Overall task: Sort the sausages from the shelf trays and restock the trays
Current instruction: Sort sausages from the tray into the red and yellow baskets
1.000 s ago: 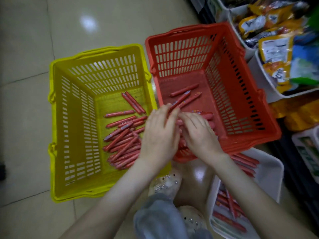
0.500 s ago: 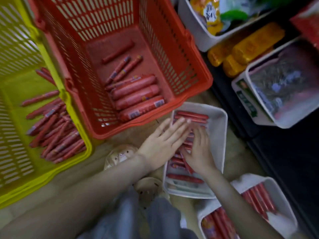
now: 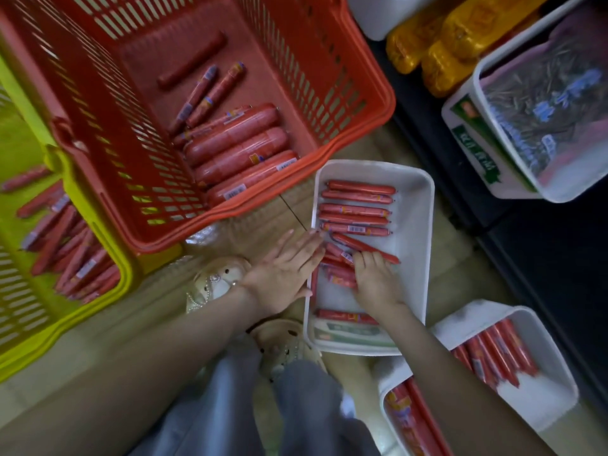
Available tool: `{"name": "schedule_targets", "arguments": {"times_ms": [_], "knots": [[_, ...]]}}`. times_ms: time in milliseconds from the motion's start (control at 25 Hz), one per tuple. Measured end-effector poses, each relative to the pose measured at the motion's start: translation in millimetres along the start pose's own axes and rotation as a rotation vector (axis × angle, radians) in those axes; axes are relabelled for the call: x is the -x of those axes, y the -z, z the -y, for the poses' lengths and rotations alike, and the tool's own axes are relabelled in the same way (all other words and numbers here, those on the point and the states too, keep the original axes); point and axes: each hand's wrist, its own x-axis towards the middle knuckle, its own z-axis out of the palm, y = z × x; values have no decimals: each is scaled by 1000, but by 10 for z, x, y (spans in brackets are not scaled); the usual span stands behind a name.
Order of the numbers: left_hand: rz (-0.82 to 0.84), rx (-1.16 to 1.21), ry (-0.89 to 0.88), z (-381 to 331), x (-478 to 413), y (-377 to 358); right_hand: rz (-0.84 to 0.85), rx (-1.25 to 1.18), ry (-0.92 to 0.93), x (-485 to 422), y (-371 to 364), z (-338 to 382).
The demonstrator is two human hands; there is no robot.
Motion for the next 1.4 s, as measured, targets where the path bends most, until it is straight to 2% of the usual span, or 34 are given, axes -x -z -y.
{"name": "schedule_targets", "arguments": {"times_ms": [120, 200, 320, 400, 480, 520, 680, 760, 880, 1080, 1200, 1400], "knots": [[-8, 171, 69, -33, 18, 117, 170, -108, -106, -127, 63, -13], [21, 428, 144, -57, 17, 262, 208, -300, -249, -92, 150, -21], [229, 887, 314, -50, -42, 548, 91, -788, -547, 96, 596, -17], [294, 1219, 446, -60, -135, 871, 58, -1182, -644, 278, 1097, 25], [239, 1489, 552, -65, -189, 1400, 32, -1564, -596, 499, 1744, 125], [213, 1590, 565, -77, -194, 1689, 17, -1698, -510, 600, 2051, 186], [176, 1880, 416, -269, -24, 2865, -17, -1908, -106, 1108, 3334, 552], [73, 1902, 336, -465, 144, 3387, -75, -1946, -3, 1390, 3862, 763], [-138, 1825, 345, -768, 567, 4045, -147, -1938, 136, 1845, 4368, 1086], [-299, 1766, 315, -1116, 1418, 4422, -141, -1851, 267, 2519, 4577, 1594], [-370, 1709, 359, -1201, 1853, 4477, -99, -1833, 313, 2776, 4556, 1864], [-427, 1661, 417, -1184, 2404, 4540, 119, -1833, 427, 2994, 4565, 2203]]}}
